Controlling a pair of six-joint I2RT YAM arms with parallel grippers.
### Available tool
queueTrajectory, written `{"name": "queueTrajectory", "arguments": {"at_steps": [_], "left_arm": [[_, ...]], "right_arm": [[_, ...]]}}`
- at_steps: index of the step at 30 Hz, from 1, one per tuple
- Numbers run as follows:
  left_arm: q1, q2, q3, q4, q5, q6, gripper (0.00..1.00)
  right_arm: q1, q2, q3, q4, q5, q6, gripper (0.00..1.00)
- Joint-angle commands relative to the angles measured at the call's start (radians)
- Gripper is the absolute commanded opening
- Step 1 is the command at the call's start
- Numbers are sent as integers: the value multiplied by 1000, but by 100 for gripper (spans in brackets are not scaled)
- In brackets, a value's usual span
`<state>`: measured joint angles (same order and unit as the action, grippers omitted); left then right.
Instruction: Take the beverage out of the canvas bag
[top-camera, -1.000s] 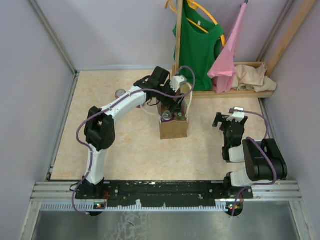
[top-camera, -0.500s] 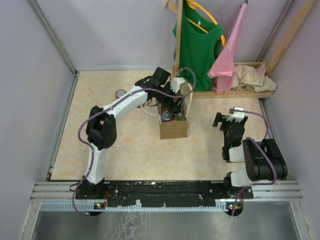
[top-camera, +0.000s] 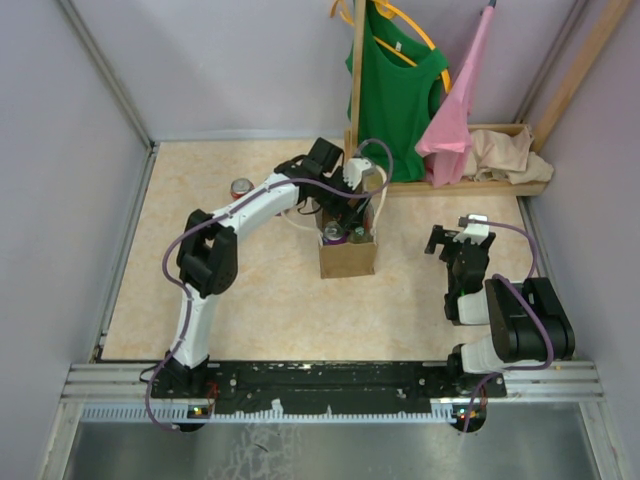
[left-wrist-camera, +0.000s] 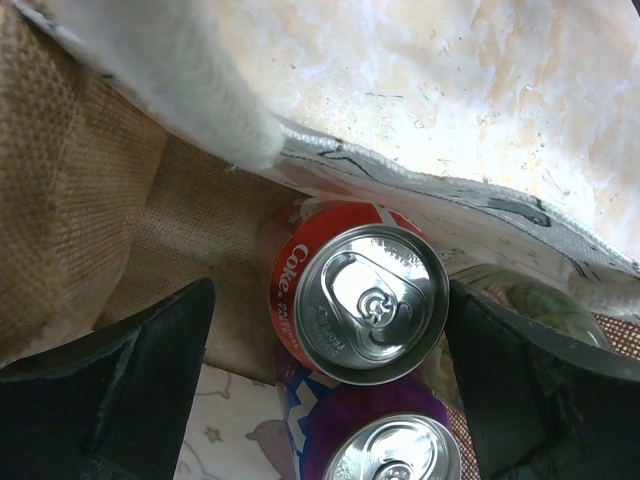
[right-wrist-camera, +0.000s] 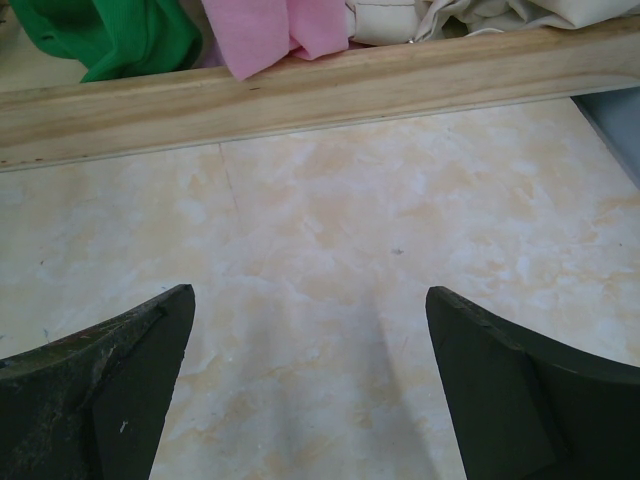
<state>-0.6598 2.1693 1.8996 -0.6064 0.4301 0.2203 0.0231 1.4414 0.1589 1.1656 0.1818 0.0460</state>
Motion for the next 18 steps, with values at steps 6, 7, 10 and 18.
{"name": "queueTrajectory", "arguments": {"at_steps": [6, 7, 10, 18], "left_arm": [[-8, 51, 3, 10, 10, 10, 92], [-8, 54, 4, 10, 11, 7, 89], [-8, 61, 1, 6, 18, 7, 80], [-8, 65, 6, -6, 6, 12, 24]], "right_arm": [[-2, 1, 21, 51, 4, 1, 99], [-2, 1, 21, 51, 4, 1, 99], [-2, 0, 20, 51, 4, 1, 99], [-2, 1, 21, 51, 4, 2, 99]]}}
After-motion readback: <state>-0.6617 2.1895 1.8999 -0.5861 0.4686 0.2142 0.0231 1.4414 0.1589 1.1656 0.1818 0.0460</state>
